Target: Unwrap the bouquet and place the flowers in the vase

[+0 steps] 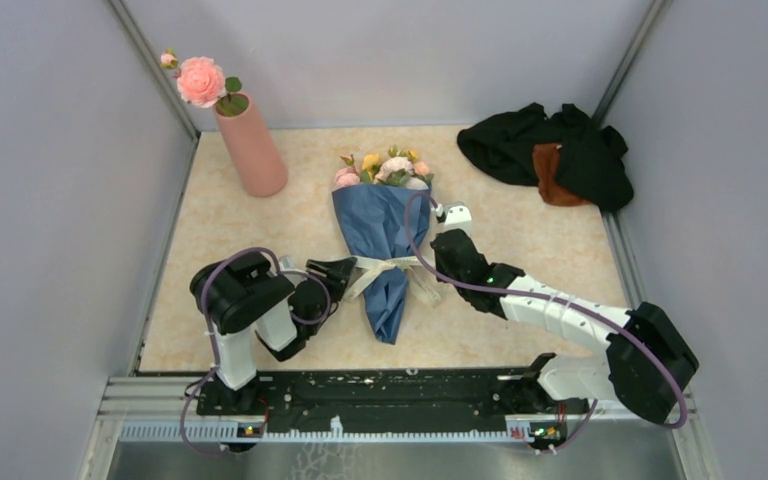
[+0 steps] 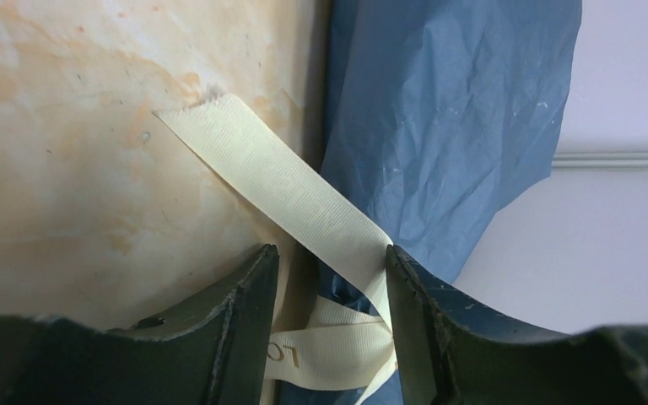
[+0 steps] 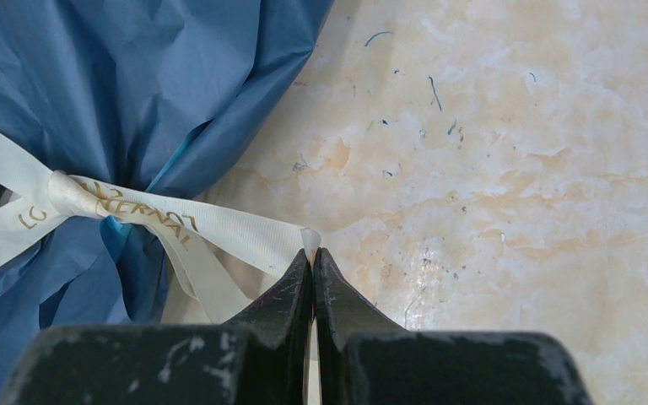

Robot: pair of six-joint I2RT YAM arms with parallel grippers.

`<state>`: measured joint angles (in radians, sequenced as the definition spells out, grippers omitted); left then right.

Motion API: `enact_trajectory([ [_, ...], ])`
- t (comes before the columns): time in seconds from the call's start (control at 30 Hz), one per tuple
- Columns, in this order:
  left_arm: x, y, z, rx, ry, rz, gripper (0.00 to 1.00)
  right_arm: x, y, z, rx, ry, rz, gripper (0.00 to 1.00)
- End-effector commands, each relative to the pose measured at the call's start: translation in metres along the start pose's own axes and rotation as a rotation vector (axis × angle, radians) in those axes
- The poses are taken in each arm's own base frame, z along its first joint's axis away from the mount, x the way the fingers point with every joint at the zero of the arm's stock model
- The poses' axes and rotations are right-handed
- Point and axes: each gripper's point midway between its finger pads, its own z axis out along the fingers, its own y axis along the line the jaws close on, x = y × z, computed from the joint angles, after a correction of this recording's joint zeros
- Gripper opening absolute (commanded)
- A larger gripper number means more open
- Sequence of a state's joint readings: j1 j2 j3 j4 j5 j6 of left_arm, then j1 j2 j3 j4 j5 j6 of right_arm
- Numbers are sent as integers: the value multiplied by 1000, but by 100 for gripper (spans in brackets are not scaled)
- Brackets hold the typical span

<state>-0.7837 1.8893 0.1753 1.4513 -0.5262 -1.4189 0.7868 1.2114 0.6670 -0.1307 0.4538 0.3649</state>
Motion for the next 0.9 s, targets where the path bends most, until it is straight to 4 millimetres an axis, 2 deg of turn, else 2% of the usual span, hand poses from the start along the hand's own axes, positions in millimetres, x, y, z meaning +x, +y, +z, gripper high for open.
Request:
enact_trajectory([
  [0.0,-19,-21,4,64,-106,-12,54,-10,1,2,-4,-30,8,0],
  [0.27,-24,-31,14,76,-144,16,49,-6,-2,2,10,-24,3,0],
  [0.47,-26,-37,15,84,-150,27,31,-3,-3,4,15,-17,-1,0],
  [0.67,-28,-39,14,86,-154,51,2,-2,-2,5,9,-11,2,0],
  [0.87,-23,-51,16,132,-128,79,0,-3,-4,1,13,-17,4,0],
])
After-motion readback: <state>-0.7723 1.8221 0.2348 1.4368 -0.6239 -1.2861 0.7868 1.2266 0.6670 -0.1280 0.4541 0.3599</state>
